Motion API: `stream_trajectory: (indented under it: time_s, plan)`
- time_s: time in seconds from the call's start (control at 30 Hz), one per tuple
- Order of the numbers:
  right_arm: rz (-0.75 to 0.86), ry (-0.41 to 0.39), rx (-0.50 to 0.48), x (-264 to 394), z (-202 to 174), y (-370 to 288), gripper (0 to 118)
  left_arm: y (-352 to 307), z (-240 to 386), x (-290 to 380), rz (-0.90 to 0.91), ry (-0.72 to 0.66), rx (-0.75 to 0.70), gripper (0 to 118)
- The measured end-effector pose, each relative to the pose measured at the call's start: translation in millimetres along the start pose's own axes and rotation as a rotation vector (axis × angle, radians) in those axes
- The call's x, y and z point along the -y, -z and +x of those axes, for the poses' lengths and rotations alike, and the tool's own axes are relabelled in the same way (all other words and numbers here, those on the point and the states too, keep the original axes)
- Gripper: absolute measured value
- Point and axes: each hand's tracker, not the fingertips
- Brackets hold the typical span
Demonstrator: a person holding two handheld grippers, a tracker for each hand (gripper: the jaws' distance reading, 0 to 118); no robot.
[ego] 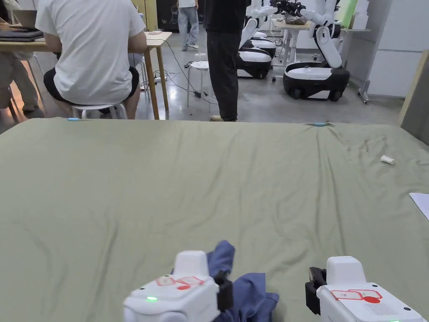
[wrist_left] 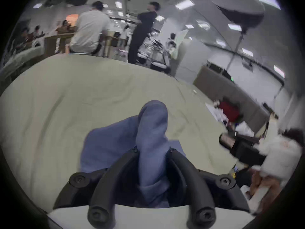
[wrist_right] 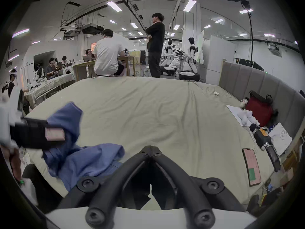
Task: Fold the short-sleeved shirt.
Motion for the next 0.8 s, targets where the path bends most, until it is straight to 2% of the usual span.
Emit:
stream_trajectory:
  time_s: [0.07, 0.17, 0.2, 0.3, 0.33, 0.43, 0.5, 0.57, 0.6, 0.8]
  plan:
    - [0.0, 0.024, -0.002, 3.0, 6.4, -4.3, 0, 21.8, 14.6, 16.9, -0.046, 0.07, -0.015, 20]
    - [-0.001, 0.036, 0.001, 8.9, 13.3, -5.1, 0, 38.7, 20.7, 29.9, -0.071, 0.047, -0.034, 26]
    - [-0.004, 0.04, 0.0, 10.7, 17.3, -1.8, 0, 36.1, 20.1, 26.9, -0.071, 0.047, -0.032, 31]
    - [-0.008, 0.049, -0.005, 13.9, 21.1, 0.3, 0, 6.7, 18.9, 5.5, 0.009, 0.004, 0.058, 77]
    - [-0.009, 0.052, -0.009, 13.5, 20.7, -0.2, 0, -3.3, 15.2, -2.3, 0.057, -0.013, 0.084, 85]
    - [-0.007, 0.069, -0.023, 14.4, 21.0, 1.6, 0, -24.1, -2.9, -19.3, 0.125, -0.107, 0.092, 85]
    - [-0.007, 0.071, -0.03, 15.7, 21.3, 4.5, 0, -20.7, -19.2, -19.5, 0.093, -0.123, 0.038, 79]
    - [-0.005, 0.073, -0.039, 14.8, 19.5, 5.1, 0, -14.3, -28.5, -12.0, 0.048, -0.125, -0.012, 25]
    - [-0.005, 0.073, -0.044, 13.2, 17.9, 4.9, 0, -10.3, -30.7, -8.1, 0.018, -0.152, -0.017, 2]
    - [-0.015, 0.061, -0.054, 15.5, 13.8, 8.5, 0, 13.1, -10.9, 21.6, -0.108, -0.155, 0.134, 0]
